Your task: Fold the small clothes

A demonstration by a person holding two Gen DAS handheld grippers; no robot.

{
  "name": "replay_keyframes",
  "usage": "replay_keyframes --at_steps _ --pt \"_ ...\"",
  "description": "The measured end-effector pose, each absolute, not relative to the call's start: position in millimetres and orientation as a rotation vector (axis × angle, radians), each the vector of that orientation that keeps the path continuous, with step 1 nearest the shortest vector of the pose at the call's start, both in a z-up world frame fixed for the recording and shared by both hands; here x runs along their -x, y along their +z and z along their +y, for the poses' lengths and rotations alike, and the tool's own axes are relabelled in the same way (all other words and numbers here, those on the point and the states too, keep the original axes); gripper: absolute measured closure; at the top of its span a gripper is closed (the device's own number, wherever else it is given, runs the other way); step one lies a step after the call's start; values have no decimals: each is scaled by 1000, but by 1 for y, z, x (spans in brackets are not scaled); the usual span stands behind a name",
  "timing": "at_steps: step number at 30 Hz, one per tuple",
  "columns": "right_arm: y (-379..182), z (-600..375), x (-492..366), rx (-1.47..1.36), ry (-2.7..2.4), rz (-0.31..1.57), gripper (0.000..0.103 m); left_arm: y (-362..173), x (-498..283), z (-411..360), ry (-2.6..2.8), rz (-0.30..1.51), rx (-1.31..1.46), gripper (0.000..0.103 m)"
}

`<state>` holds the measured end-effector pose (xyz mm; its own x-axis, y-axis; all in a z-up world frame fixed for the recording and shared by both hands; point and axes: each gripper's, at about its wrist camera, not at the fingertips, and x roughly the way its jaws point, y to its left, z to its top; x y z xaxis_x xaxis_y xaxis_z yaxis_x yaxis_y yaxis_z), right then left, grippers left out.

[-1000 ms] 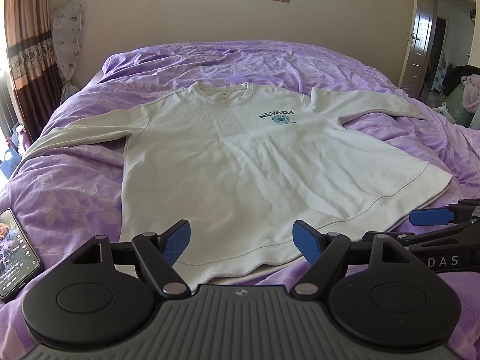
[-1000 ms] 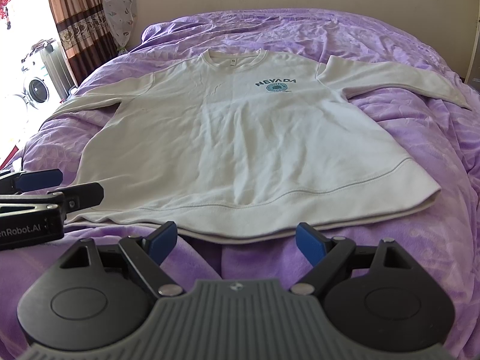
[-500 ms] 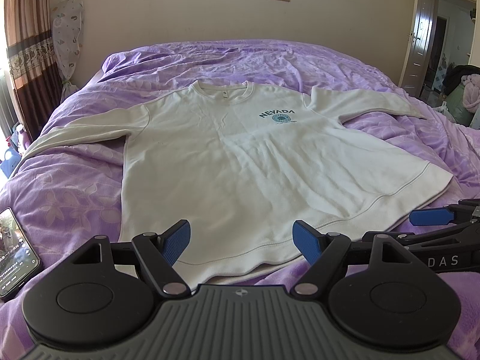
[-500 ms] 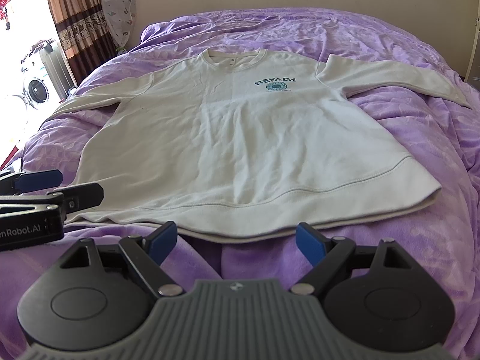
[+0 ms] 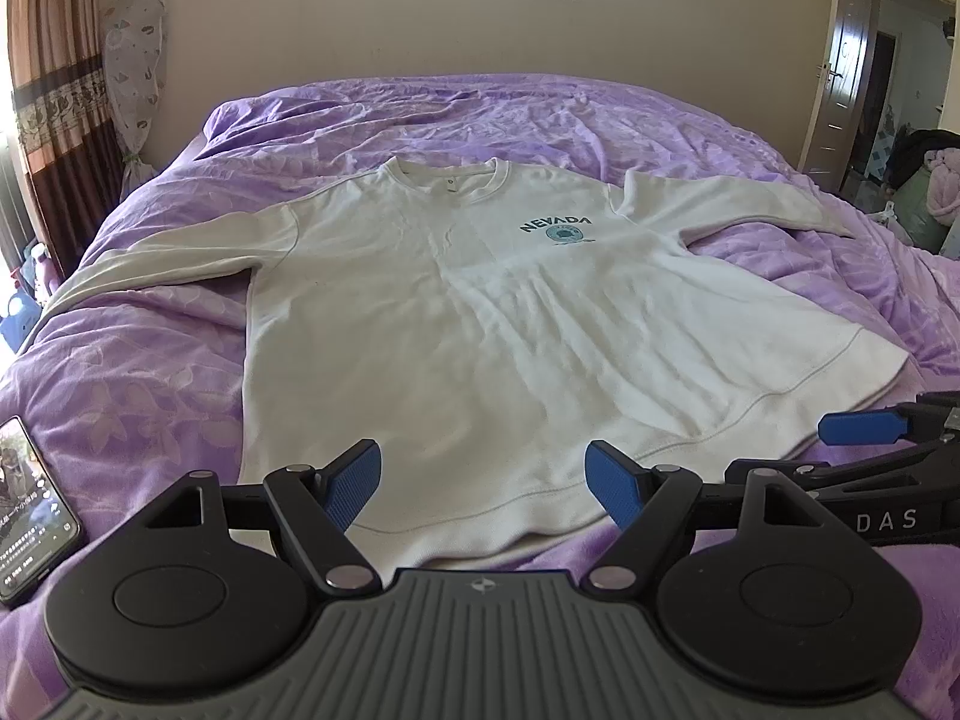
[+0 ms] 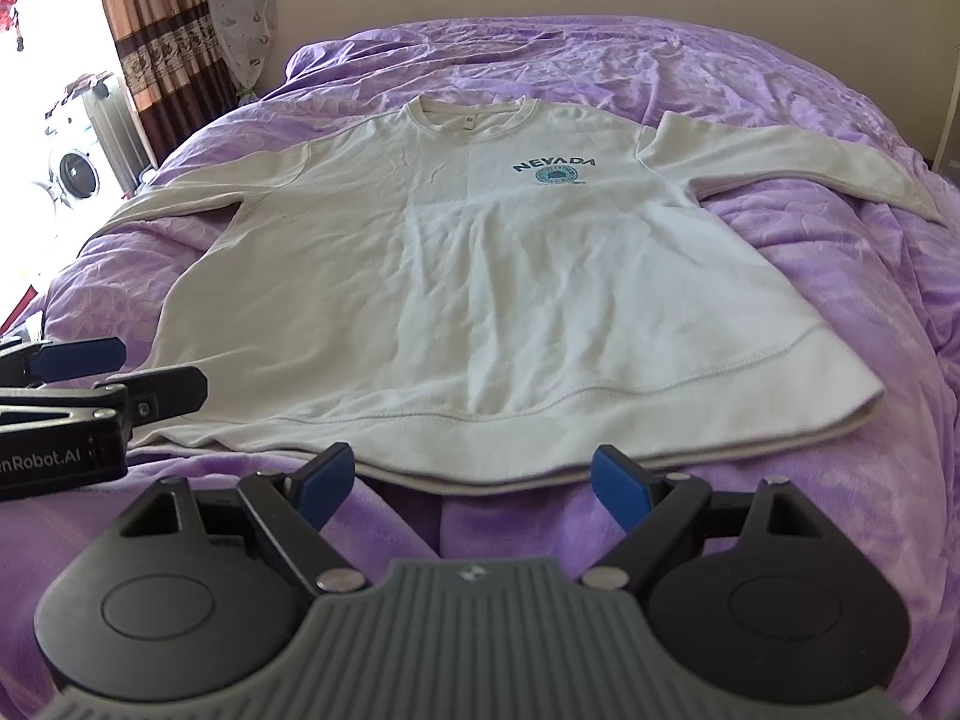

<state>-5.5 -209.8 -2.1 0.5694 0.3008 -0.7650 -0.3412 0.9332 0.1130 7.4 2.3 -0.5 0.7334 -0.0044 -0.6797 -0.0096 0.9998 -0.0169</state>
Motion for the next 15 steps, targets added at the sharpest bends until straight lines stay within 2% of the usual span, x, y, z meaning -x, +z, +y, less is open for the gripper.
replay_keyframes --at_steps 4,15 --pt "8 -205 -5 102 401 852 21 7 -14 6 10 750 6 12" --pt "59 -187 -61 203 405 594 21 36 -63 46 122 752 -42 13"
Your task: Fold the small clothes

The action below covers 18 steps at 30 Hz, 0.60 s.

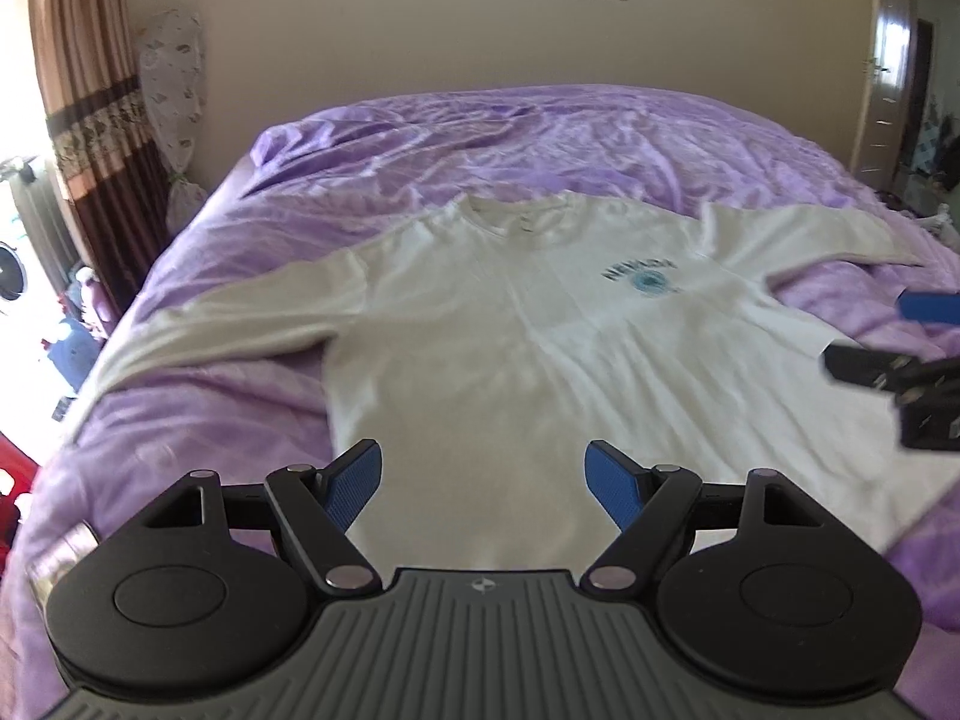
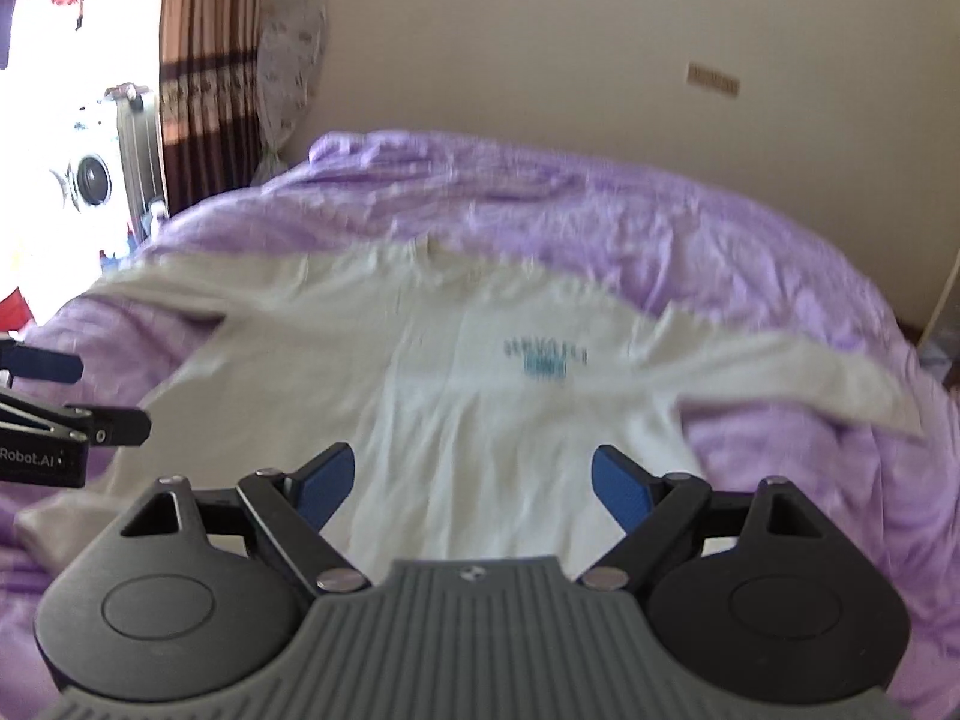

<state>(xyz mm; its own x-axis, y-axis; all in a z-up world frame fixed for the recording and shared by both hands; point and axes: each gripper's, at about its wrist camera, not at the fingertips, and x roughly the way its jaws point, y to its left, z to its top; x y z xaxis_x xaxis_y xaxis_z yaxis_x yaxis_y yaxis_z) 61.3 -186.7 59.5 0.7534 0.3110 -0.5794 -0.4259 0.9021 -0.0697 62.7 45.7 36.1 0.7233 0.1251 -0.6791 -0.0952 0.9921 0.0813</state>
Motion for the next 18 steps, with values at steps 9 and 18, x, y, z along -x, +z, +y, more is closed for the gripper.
replay_keyframes --at_steps 9,18 --pt "64 -156 -131 176 539 553 21 40 -108 93 164 808 -66 20" --pt "23 -110 -198 210 500 670 21 42 -144 212 273 854 178 22"
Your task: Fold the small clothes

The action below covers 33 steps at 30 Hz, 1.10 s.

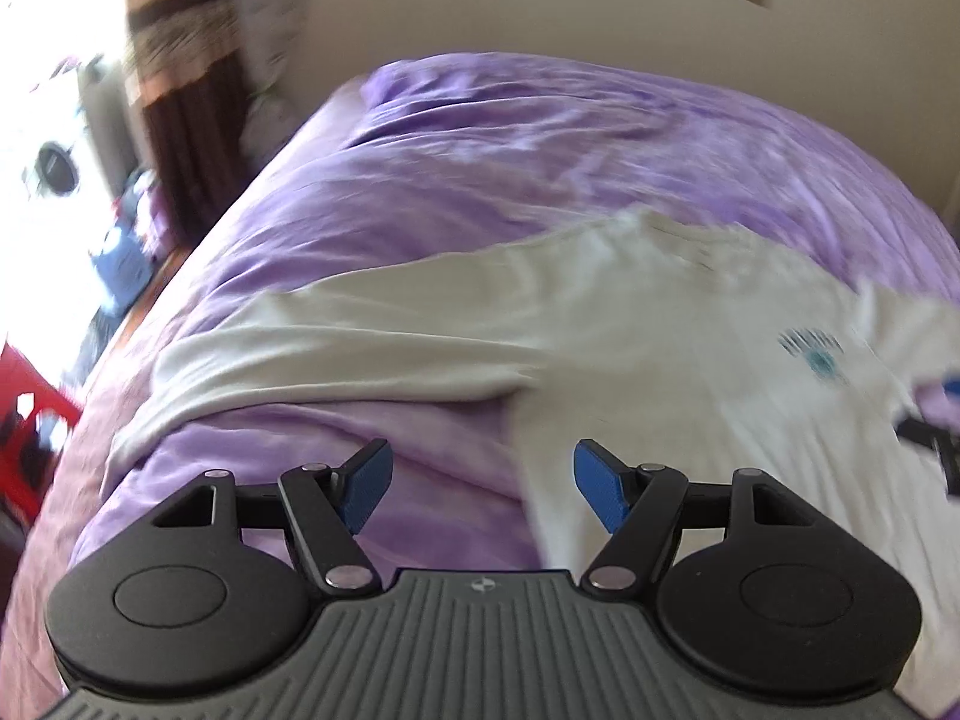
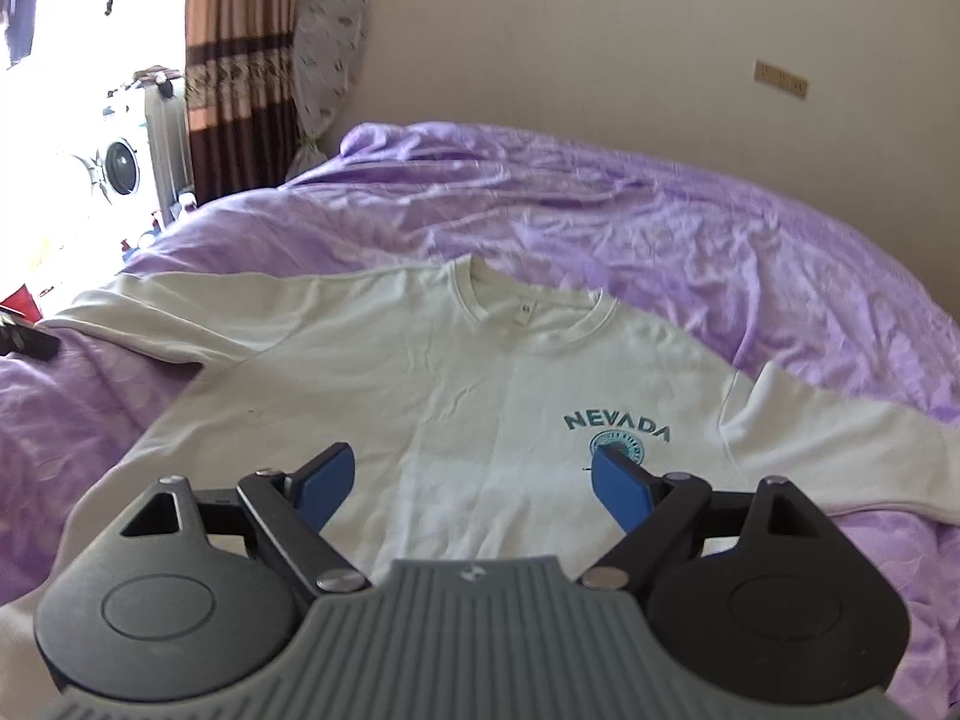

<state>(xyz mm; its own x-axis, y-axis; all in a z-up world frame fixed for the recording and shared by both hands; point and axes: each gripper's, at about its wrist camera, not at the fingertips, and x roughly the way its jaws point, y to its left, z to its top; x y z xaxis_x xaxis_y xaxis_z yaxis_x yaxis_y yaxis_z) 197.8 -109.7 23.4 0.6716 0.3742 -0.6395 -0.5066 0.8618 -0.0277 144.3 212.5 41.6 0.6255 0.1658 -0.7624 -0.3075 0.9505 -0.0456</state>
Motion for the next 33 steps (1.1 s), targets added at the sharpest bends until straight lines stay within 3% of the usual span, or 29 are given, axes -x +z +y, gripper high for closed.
replay_keyframes --at_steps 7,16,21,24,25,28,30,33 --pt "-7 -82 -242 204 494 735 21 26 -143 323 341 842 508 21" --pt "-42 -51 -278 217 499 794 21 -32 -122 427 394 727 1057 21" --pt "-61 -43 -286 232 508 830 21 -47 -129 462 451 682 1120 22" --pt "-68 -41 -288 242 514 845 21 -53 -132 477 524 659 1149 34" --pt "-70 -42 -288 245 513 846 21 -54 -133 481 550 658 1143 49" --pt "-71 -47 -288 243 505 827 21 -54 -131 487 582 641 1139 78" --pt "-69 -52 -290 237 498 795 21 -45 -130 484 610 612 1084 90" --pt "-64 -64 -292 212 493 746 21 -11 -134 461 602 552 901 97"
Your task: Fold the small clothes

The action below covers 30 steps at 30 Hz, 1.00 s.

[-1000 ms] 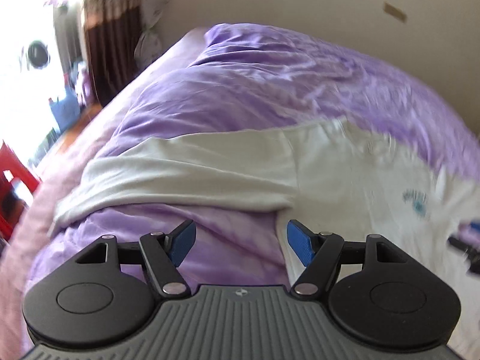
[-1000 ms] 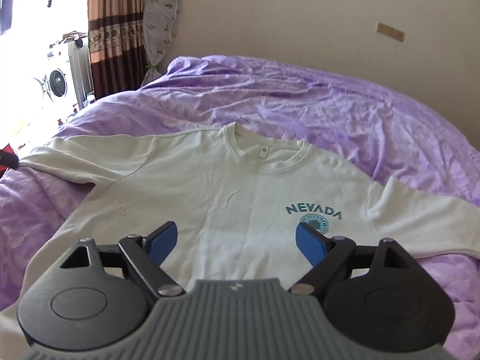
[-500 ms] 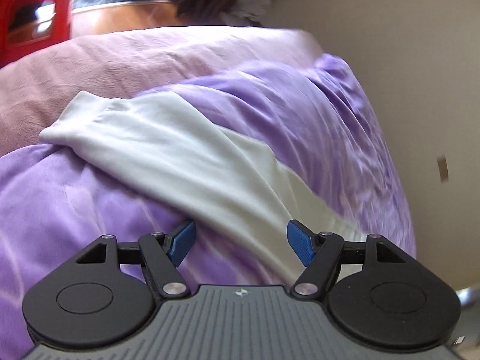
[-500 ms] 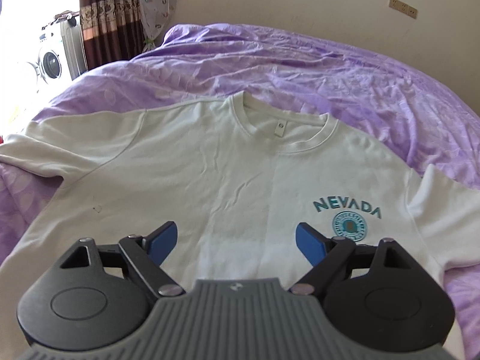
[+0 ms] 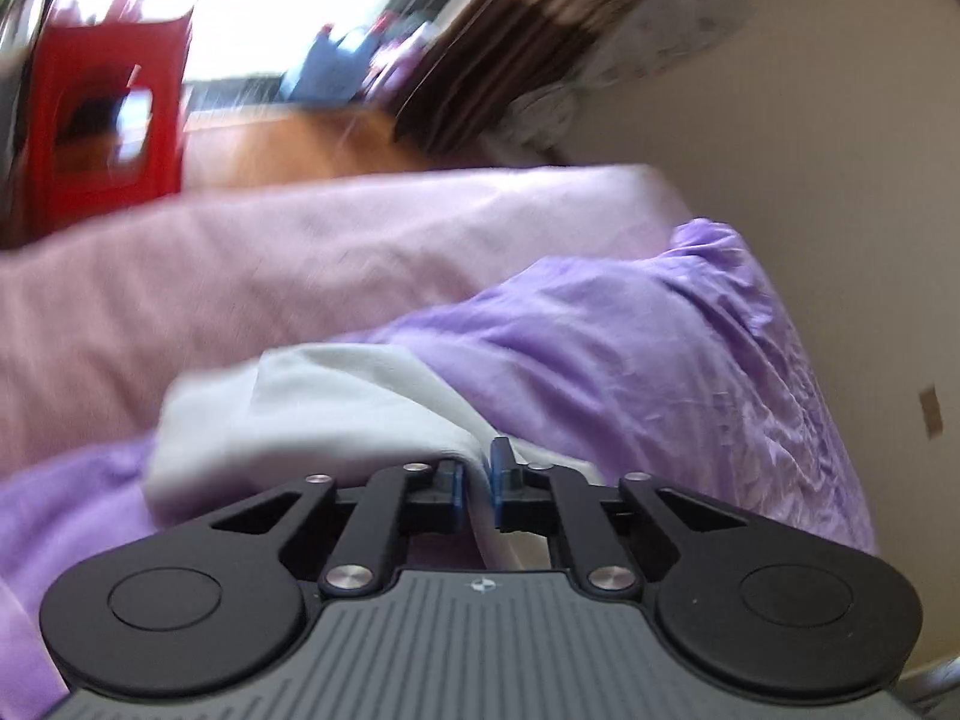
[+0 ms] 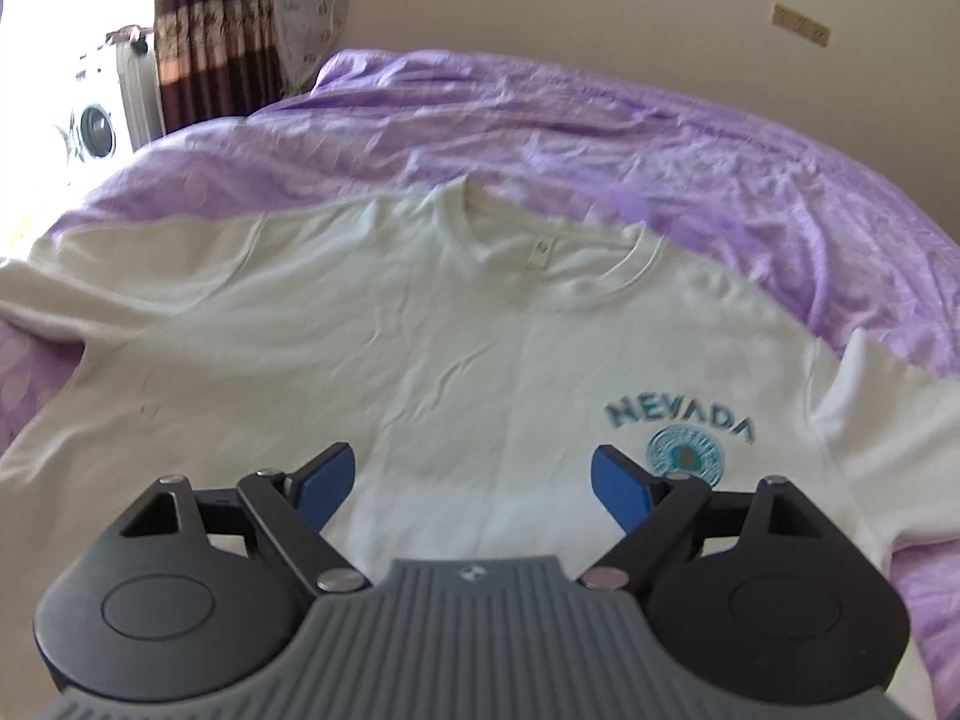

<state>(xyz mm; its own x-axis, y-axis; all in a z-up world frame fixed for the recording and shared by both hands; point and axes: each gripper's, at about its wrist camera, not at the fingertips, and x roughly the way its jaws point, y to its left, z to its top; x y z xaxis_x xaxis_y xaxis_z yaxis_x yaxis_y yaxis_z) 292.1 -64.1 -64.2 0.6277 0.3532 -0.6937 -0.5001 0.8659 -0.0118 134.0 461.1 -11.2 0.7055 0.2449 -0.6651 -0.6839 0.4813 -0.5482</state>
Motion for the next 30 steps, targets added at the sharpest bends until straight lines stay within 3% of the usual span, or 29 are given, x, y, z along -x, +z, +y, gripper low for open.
replay_keyframes --at_steps 6,10,14,18,21,23,26,28,30 --pt "-44 -80 -299 235 508 706 21 83 -166 366 487 439 443 99" --pt "-27 -92 -305 248 479 714 21 115 -206 272 371 427 137 99" --pt "-18 -110 -310 204 453 730 21 100 -249 184 191 479 -13 99" --pt "-23 -124 -311 189 431 758 21 37 -277 113 -3 630 -121 98" --pt "-34 -132 -311 157 439 803 21 -20 -289 84 -106 781 -135 87" --pt "-42 -134 -311 158 436 838 21 -49 -289 77 -165 866 -130 86" --pt "-52 -132 -310 168 455 866 21 -67 -285 80 -235 969 -72 67" --pt "-55 -128 -310 160 479 879 21 -65 -274 91 -254 971 -21 49" --pt "-54 -120 -309 158 511 878 22 -55 -264 106 -253 966 9 45"
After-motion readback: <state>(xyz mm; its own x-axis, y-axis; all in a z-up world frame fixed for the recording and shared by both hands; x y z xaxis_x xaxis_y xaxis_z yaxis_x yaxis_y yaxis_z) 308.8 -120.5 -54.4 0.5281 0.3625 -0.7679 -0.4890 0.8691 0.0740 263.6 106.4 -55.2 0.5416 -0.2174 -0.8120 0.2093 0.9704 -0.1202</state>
